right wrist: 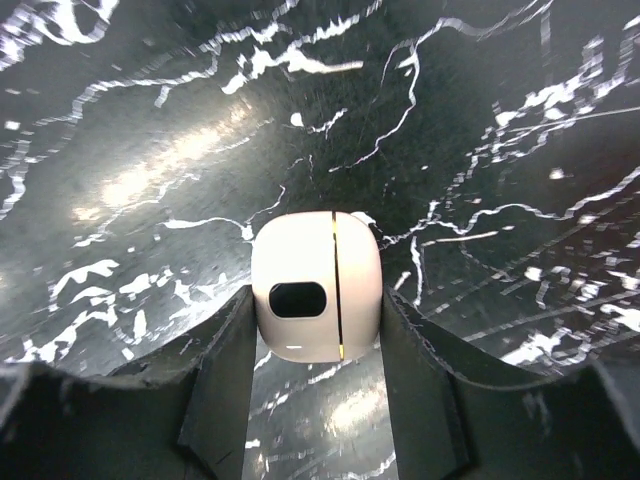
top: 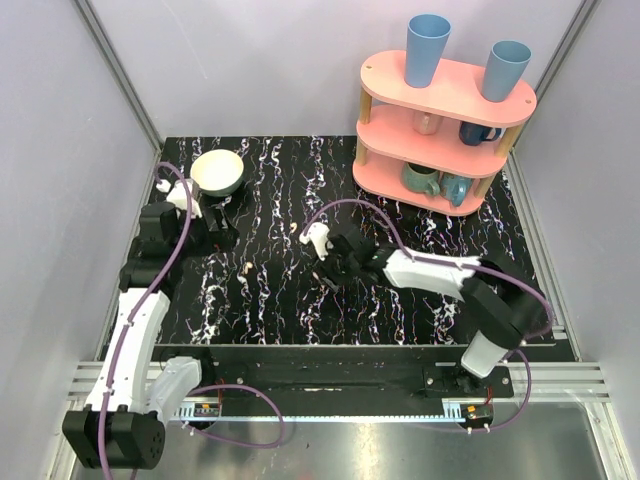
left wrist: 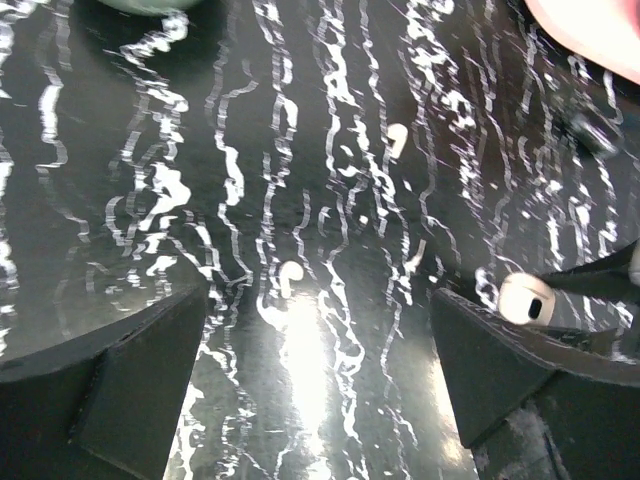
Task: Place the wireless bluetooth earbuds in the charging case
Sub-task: Pick up the charging case from the center of the board, then pass from the right arm to the left
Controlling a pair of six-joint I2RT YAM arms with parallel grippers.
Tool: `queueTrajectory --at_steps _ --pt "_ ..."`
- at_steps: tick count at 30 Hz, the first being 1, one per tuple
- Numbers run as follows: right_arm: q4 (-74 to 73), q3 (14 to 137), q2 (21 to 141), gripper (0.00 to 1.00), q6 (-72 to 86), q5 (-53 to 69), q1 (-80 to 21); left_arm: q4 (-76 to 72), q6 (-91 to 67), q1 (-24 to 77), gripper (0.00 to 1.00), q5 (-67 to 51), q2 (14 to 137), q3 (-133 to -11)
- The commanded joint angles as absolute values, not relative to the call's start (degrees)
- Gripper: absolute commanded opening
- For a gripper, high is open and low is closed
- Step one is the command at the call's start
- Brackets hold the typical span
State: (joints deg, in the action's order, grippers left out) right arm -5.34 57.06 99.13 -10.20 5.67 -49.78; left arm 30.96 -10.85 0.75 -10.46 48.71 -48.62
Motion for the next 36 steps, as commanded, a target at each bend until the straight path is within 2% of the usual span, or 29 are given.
queueTrajectory --at_steps 1,4,8,12,23,36 --pt "-0.5 54.8 87.0 0.3 -12.8 8.0 -50.4 30.0 -14.2 0.4 0.99 -22.2 52.1 -52.3" --pt "4.1 50.7 79.3 0.29 -16.8 10.5 -50.7 30.5 -15.7 0.4 0.99 -27.7 54.3 -53.3" --pt "8.3 46.1 69.5 0.28 -20.3 11.3 -51.4 20.7 -21.6 0.4 0.99 -40.1 54.0 -49.2" --pt "6.2 46.6 66.7 0.25 -22.5 9.8 -52.5 11.5 -28.8 1.9 0.99 -47.6 52.9 -46.1" --pt "5.6 46.7 65.0 0.21 -22.8 4.6 -55.5 -9.4 -42.2 16.4 0.98 -39.6 52.2 -39.4" --pt "6.9 46.6 65.1 0.2 -20.2 3.6 -56.1 -9.1 -40.0 25.0 0.8 -38.7 57.4 -40.9"
